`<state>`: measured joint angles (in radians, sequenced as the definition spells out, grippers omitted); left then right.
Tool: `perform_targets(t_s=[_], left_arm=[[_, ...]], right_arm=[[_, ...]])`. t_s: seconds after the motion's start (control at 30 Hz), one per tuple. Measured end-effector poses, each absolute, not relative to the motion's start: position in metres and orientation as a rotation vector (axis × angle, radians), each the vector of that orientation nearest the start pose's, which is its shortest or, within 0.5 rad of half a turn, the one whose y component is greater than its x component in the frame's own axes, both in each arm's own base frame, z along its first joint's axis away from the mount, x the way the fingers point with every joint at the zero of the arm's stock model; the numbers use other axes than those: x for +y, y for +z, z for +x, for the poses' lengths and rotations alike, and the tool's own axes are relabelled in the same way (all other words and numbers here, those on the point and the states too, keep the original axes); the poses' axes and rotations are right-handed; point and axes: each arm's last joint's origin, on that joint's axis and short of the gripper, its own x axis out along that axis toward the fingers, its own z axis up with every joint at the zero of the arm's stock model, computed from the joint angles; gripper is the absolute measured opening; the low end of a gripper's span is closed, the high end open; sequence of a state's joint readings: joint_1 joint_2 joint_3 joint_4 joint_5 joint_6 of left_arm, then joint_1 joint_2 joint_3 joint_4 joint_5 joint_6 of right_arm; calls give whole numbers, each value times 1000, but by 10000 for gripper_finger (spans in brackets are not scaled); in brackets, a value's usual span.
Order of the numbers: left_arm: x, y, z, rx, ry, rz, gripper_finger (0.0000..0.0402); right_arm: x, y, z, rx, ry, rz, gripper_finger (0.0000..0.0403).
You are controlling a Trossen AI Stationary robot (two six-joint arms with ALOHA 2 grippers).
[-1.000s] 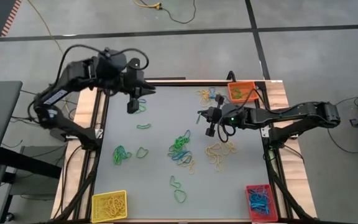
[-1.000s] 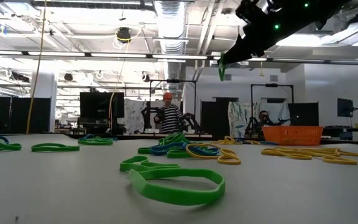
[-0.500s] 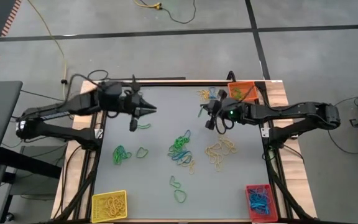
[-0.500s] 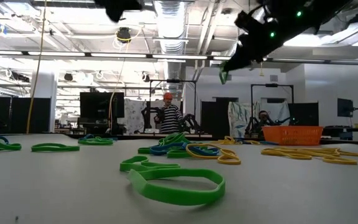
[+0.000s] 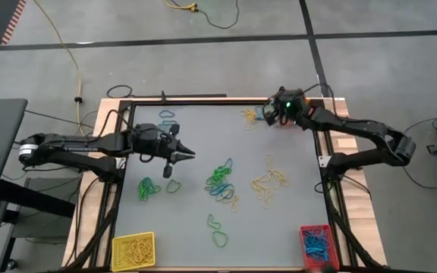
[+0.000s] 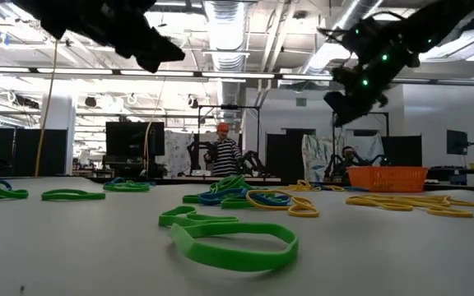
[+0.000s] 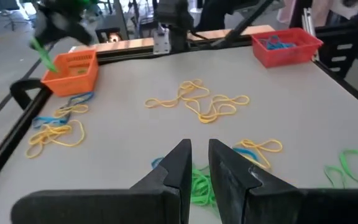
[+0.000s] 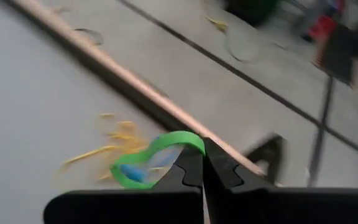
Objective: Sort rubber bands into baskets
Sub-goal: Put the green rubber band into the orange bin
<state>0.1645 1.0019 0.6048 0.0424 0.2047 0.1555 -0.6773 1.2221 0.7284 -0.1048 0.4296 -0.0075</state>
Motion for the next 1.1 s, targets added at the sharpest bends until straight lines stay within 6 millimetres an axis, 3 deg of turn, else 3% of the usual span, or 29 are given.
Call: perform_targets(t_s=[0.27, 0.53, 0.87, 1.1], left_arm=[[23, 237, 212, 365, -96, 91, 45], [22, 229, 211, 354, -94, 93, 45], [22, 228, 210, 371, -93, 79, 45], [22, 229, 211, 360, -91, 85, 45]], right_arm=[[-207, 221, 156, 659, -1262, 210, 26], [-228, 191, 145, 770, -1331, 299, 24], [-219, 182, 136, 966, -1323, 312, 26], [-213, 181, 138, 1001, -1297, 321, 32]])
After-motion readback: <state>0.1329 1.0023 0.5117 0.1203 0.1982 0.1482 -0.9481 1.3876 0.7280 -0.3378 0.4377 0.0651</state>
